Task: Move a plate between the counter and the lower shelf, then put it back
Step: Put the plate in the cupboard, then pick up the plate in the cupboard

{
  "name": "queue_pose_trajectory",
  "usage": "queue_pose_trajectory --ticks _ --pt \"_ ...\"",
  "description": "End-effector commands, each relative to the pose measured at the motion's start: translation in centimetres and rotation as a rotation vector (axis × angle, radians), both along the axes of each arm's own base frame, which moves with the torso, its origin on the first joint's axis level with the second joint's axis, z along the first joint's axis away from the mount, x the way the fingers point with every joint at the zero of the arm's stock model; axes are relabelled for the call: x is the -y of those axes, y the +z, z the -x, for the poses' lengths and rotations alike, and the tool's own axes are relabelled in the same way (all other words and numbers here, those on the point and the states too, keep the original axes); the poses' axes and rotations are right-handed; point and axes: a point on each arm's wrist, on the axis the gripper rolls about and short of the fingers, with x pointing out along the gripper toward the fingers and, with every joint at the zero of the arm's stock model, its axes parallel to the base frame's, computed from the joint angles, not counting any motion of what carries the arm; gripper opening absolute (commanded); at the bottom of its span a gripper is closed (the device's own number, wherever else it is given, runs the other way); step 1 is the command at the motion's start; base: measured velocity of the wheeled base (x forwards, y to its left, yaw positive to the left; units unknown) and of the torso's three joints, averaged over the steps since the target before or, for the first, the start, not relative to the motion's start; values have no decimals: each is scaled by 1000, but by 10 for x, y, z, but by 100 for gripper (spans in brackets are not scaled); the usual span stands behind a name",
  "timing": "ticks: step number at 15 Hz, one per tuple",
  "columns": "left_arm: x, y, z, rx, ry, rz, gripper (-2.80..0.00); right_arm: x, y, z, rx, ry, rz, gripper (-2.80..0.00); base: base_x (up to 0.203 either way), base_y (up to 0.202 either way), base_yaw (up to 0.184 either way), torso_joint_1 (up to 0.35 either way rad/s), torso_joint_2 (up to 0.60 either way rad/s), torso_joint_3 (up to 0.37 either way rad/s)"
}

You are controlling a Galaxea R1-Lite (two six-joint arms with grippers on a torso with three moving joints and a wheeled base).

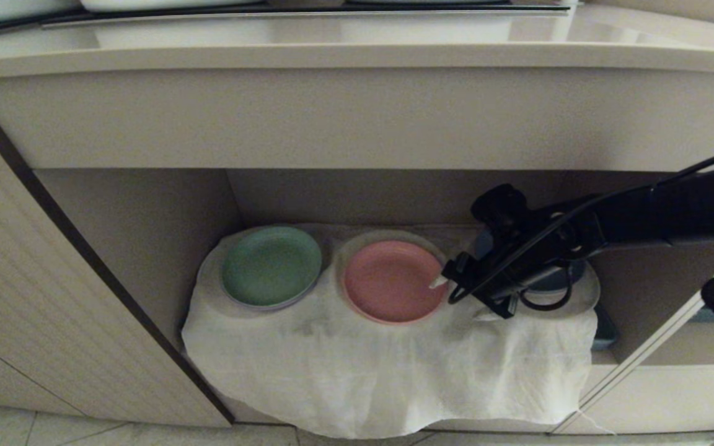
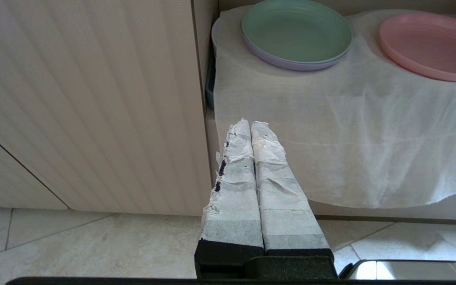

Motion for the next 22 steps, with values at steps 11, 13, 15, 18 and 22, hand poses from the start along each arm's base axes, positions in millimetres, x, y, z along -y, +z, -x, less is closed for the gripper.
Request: queue_pose_trajectory --ticks 11,13,15,18,22 --pt "0 0 0 0 0 0 -280 24 21 54 -6 142 91 0 0 0 0 0 0 0" --pt "0 0 0 0 0 0 -280 30 24 67 -10 154 99 0 0 0 0 0 0 0" --pt "0 0 0 0 0 2 -280 36 27 82 1 184 114 -280 0 0 0 0 0 0" --pt "0 0 0 0 0 2 -280 47 29 106 -24 239 150 -280 0 0 0 0 0 0" --pt "0 0 0 0 0 0 -280 69 32 153 -133 357 237 -280 0 0 0 0 0 0"
